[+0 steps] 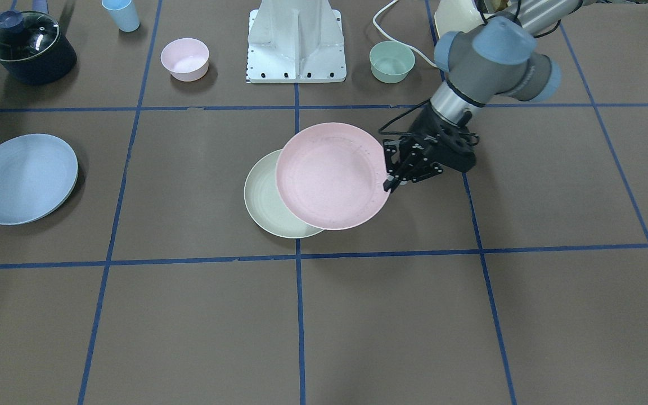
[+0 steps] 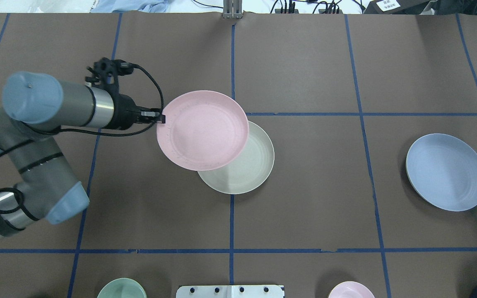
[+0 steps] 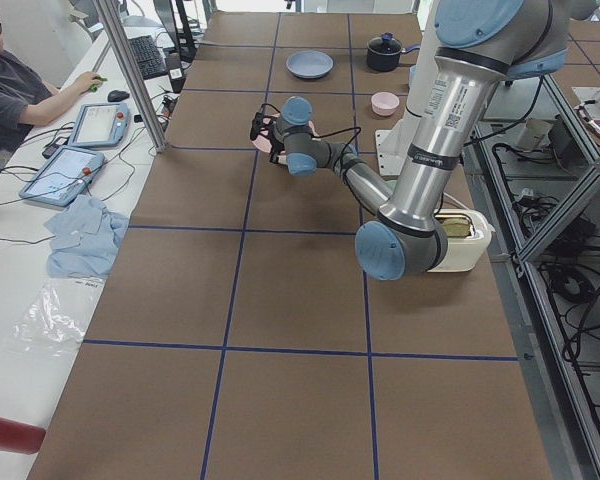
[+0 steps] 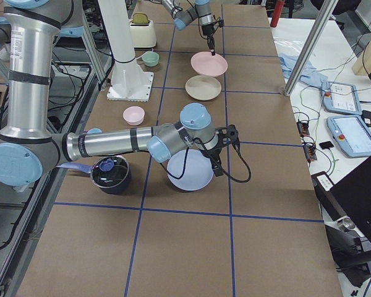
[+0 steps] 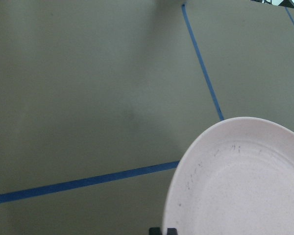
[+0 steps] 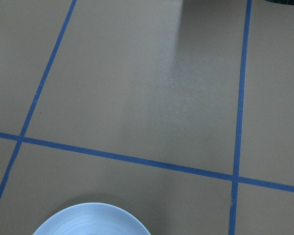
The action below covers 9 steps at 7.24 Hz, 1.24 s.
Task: Stack three plates with pink and blue
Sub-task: 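Carry the pink plate over the cream plate with the left gripper, then lower the pink plate onto the cream plate and open the left gripper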
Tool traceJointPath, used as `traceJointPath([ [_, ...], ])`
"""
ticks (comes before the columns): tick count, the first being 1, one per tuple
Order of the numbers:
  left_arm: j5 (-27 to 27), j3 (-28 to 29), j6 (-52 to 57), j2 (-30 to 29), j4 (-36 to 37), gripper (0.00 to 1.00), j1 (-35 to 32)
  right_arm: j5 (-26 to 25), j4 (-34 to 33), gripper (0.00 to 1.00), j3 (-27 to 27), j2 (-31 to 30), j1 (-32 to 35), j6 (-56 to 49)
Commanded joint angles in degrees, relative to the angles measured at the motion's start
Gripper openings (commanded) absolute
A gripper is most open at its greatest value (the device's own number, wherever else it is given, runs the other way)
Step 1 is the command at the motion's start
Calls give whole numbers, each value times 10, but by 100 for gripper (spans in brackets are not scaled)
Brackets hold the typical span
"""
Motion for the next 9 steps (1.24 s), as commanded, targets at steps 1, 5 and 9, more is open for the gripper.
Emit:
traceJointPath([
  [1,71,63,-30,-57,8,0,68,1,1,100,0,0,0,0],
  [5,73,79,-26,-58,8,0,71,1,0,100,0,0,0,0],
  [9,70,58,-14,-52,8,100,64,5,-2,100,-3,0,0,-1],
])
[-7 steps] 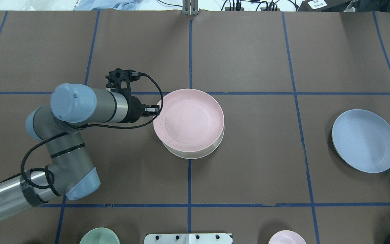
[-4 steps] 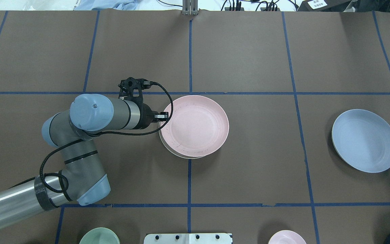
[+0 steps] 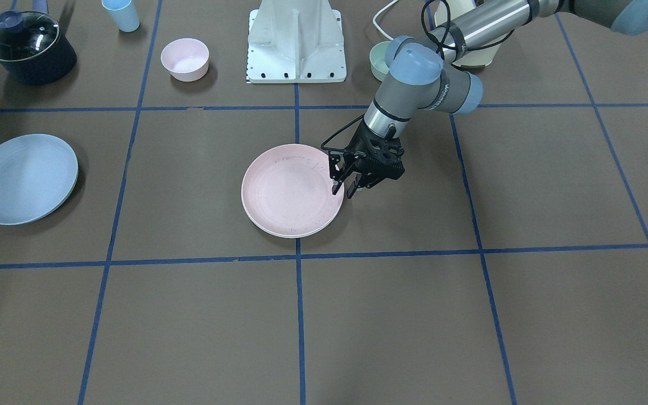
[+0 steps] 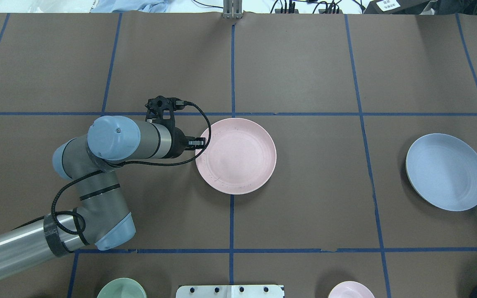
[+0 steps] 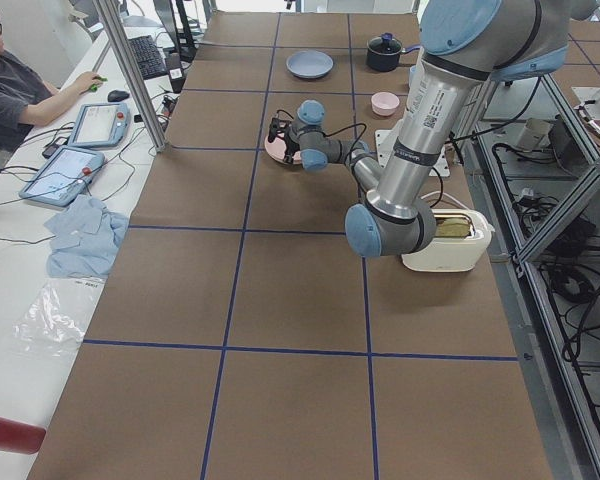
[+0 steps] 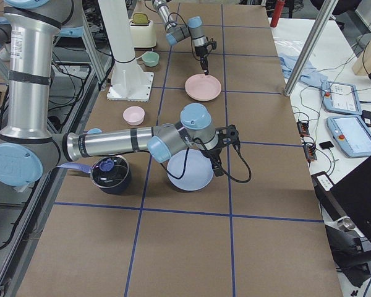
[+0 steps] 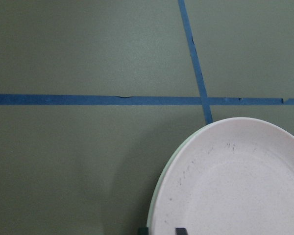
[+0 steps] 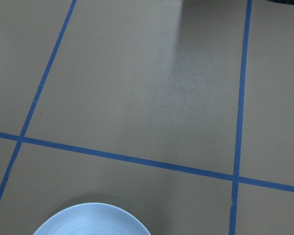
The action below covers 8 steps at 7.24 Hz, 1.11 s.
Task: Stack three plates with pink and blue
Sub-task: 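Lower the pink plate onto the cream plate and open the left gripper, then withdraw the left gripper while the right gripper reaches the light blue plate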
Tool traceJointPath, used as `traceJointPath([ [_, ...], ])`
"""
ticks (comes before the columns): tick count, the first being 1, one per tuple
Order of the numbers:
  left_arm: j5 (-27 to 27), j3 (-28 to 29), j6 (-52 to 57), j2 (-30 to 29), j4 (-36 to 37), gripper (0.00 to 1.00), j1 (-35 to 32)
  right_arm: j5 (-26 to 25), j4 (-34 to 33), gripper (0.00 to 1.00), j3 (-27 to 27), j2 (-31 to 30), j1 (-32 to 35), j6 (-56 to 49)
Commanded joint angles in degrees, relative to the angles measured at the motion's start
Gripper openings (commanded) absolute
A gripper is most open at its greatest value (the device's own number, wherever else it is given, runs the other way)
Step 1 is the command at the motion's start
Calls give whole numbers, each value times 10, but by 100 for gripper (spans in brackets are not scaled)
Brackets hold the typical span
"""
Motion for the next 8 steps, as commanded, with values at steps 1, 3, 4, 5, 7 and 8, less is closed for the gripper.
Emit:
traceJointPath([
  [1,-11,-45,52,22,7,100,-23,6,-2,100,-2,-3,-3,0],
  [3,-105,-98,186,80,35,100,-105,3,2,100,-3,-24,-32,16],
  [4,-153,-120,270,124,35,100,-154,-11,38,100,-3,-32,-63,86],
  [5,-210,-122,381,157,35,100,-219,-47,106,100,-3,-67,-100,132],
  [7,-244,-117,545,208,34,100,-303,-97,202,95,-33,-112,-161,211],
  [8,-244,-116,550,218,28,100,-305,-118,292,91,-106,-112,-185,233],
])
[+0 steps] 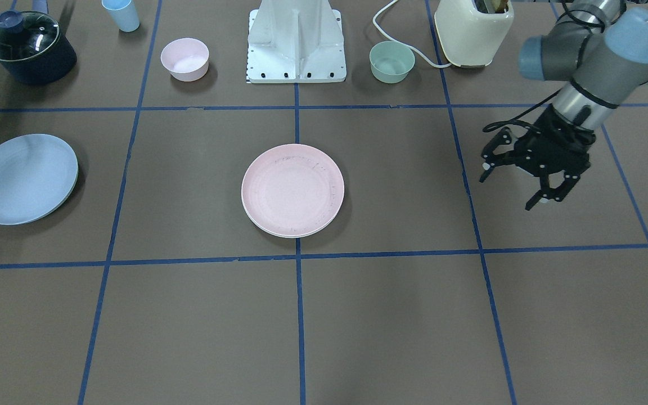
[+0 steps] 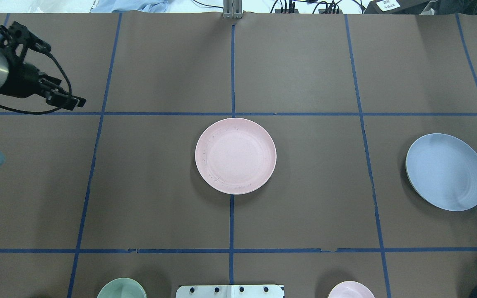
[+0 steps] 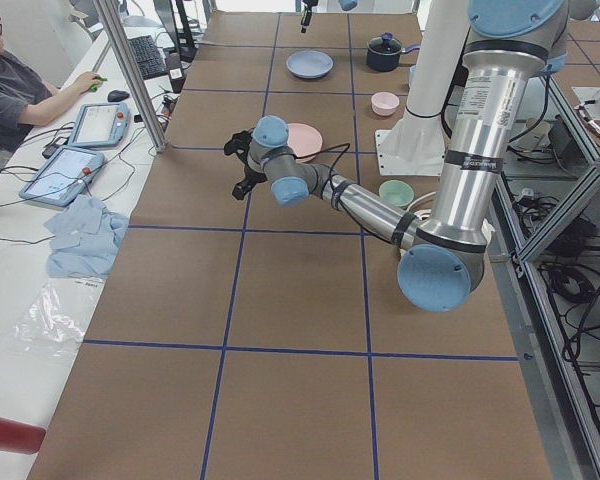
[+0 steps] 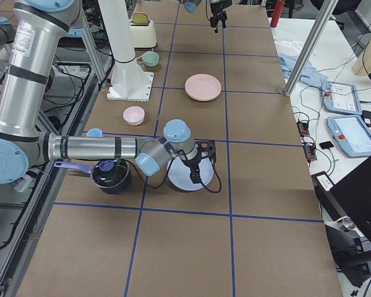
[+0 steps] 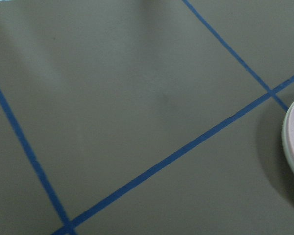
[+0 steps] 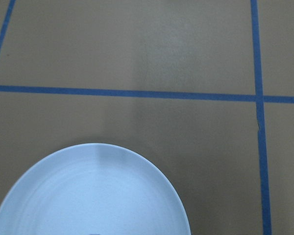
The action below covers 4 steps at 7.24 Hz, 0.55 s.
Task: Stack three plates with pink and blue
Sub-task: 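Withdraw the left gripper while the right gripper reaches the light blue plate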
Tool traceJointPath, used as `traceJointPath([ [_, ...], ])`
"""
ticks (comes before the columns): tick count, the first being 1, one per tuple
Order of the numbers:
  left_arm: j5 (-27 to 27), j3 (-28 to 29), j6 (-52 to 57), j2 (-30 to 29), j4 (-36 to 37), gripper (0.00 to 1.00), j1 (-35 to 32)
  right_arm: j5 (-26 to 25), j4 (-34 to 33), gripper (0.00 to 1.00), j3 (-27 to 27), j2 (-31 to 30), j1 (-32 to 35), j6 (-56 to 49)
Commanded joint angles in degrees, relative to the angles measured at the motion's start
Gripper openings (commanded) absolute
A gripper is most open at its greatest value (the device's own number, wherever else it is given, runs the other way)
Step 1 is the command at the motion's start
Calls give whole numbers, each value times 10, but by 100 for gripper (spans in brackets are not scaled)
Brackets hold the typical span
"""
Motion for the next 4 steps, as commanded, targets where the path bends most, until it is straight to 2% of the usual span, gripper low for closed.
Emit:
traceJointPath([
  [1,-6,0,39,19,-5,100,-21,-37,183,84,-112,-6,-51,82],
  [2,-6,-3,36,20,-6,100,-21,-55,194,74,-117,-6,-79,98],
  [3,-6,-2,35,20,-6,100,-21,-80,196,71,-125,-7,-104,99],
  [4,-6,-3,35,20,-6,100,-21,-85,196,66,-128,-8,-113,99],
])
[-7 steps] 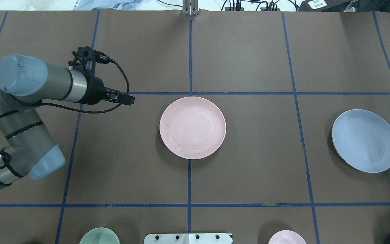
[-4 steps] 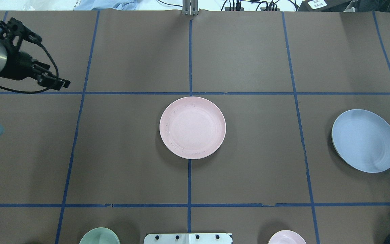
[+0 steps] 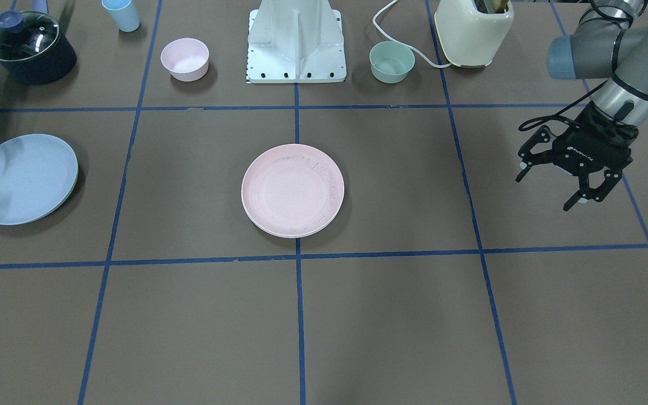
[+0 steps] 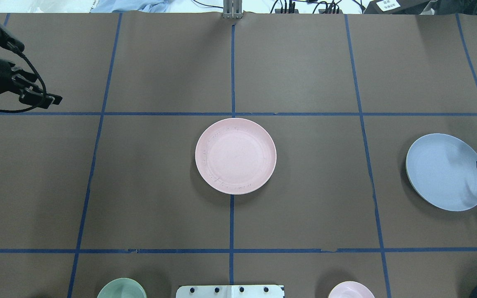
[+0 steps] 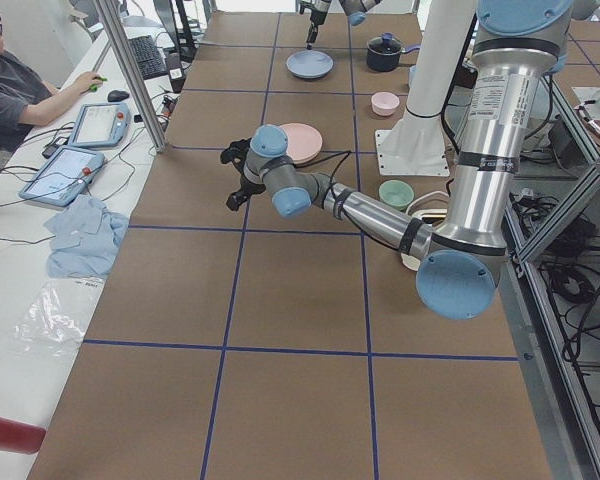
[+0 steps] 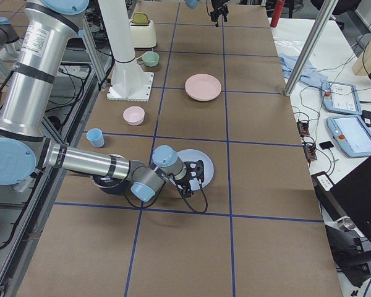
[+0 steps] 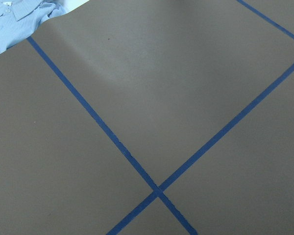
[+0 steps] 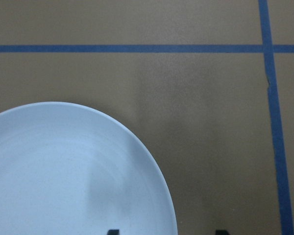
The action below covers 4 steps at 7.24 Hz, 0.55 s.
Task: Stack three plates with pink and blue
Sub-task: 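Withdraw the left gripper while the right gripper reaches the light blue plate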
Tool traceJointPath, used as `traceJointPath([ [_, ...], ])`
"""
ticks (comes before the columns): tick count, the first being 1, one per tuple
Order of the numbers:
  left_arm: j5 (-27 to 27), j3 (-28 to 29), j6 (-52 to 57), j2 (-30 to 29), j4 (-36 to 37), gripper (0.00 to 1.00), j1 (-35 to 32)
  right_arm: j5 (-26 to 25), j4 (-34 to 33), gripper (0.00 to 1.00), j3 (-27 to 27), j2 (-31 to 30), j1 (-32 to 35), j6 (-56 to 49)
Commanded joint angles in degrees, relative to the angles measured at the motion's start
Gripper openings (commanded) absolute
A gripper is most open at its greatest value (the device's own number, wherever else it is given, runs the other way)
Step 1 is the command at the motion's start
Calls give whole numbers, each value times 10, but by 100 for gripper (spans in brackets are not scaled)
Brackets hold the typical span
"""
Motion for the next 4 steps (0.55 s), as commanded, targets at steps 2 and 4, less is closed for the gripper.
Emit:
traceJointPath([
  [2,0,-1,-2,0,0,100,0,-16,7,34,-19,-1,-29,4],
  [4,1,-1,-3,0,0,100,1,-16,7,1,-24,-2,-32,4],
])
